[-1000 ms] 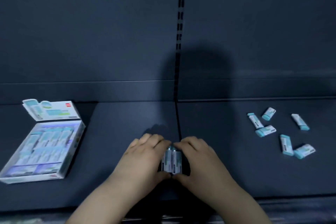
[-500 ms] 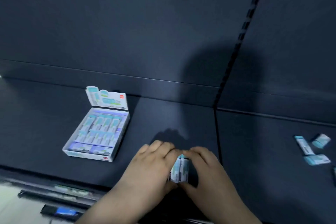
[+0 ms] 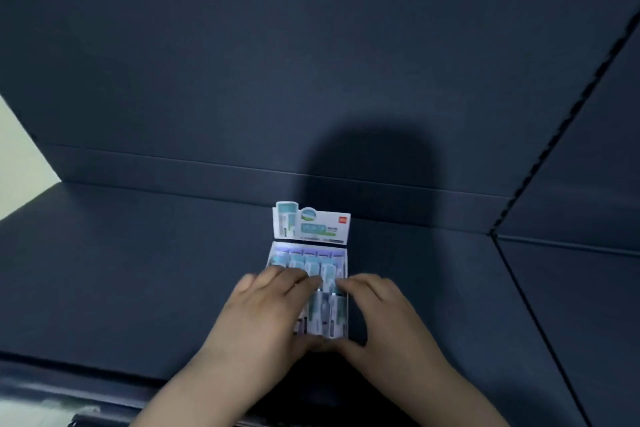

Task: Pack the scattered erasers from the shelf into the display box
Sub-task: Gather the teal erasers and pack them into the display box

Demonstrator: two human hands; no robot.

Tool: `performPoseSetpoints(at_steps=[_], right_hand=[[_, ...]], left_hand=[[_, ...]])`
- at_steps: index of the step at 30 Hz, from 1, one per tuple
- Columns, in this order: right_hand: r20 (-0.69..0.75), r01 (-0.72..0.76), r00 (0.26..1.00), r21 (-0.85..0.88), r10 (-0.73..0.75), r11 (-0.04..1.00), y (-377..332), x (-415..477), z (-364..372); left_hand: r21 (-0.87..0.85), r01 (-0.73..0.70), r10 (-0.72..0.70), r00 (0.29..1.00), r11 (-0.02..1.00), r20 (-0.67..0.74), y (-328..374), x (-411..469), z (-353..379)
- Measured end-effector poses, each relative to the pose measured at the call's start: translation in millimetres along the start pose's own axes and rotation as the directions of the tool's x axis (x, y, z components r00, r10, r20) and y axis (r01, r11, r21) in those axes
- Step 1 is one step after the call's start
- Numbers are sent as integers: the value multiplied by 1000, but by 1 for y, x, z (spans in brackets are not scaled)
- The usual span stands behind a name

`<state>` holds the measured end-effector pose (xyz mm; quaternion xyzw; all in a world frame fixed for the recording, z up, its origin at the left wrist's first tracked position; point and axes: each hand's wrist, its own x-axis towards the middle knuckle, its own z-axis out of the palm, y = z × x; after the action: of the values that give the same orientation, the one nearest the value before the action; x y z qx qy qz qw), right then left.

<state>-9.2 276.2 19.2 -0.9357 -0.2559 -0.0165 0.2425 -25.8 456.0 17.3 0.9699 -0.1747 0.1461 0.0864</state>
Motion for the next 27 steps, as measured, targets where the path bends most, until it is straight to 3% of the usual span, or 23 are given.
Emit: performPoseSetpoints(at_steps=[3,7,12,16,23,27], right_hand=[[10,-11,1000,-68,11,998,-16,21,16],[75,-46,995,-173,59,984,-25,37,27],[49,-68,996,-224,81,972,-28,52,31],[0,-102,994,-260,106,960,-31,66,32],[21,-55,998,-174,60,983,-34,56,37],[-18,-65,998,-284,62,957,-31,55,41]], left_hand=[[49,64,-69,991,997,117,-36,0,-4],[85,29,-47,974,996,223,-56,10,1],[8,-7,5,966,1000,260,-55,24,3],[20,20,-24,980,1000,200,-61,35,9],[-44,-81,88,979,996,185,-75,18,14],[-47,-72,81,969,996,232,-74,14,14]])
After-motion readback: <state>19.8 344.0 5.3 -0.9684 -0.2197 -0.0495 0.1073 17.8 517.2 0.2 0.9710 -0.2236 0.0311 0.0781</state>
